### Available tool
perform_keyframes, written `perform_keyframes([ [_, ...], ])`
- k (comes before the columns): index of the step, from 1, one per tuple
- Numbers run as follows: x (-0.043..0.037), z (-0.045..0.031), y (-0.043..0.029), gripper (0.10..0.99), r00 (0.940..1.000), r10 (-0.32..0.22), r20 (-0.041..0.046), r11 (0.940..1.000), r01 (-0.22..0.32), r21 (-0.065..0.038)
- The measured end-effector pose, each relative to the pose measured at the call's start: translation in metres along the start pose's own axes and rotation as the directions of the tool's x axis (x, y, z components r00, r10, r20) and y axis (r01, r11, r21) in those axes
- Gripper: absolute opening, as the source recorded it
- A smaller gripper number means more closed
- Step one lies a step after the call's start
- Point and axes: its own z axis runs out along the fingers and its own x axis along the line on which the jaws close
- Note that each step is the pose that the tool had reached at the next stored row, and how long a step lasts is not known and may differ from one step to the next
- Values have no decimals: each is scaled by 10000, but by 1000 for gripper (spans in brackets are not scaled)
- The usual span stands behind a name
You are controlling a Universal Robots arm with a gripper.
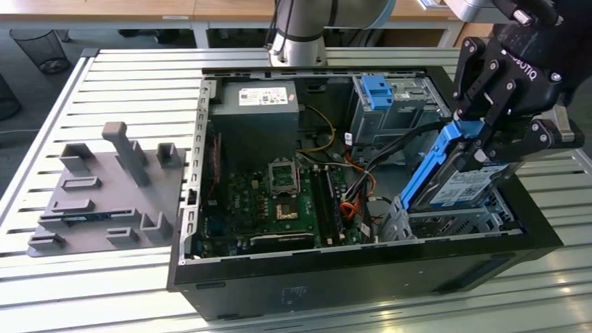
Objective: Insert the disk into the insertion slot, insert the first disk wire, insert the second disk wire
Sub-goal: 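Insert the disk into the insertion slot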
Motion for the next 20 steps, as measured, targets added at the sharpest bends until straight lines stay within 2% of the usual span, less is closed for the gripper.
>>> perform_keyframes([
  [20,3,188,-2,365,10000,0,1,10000,0,0],
])
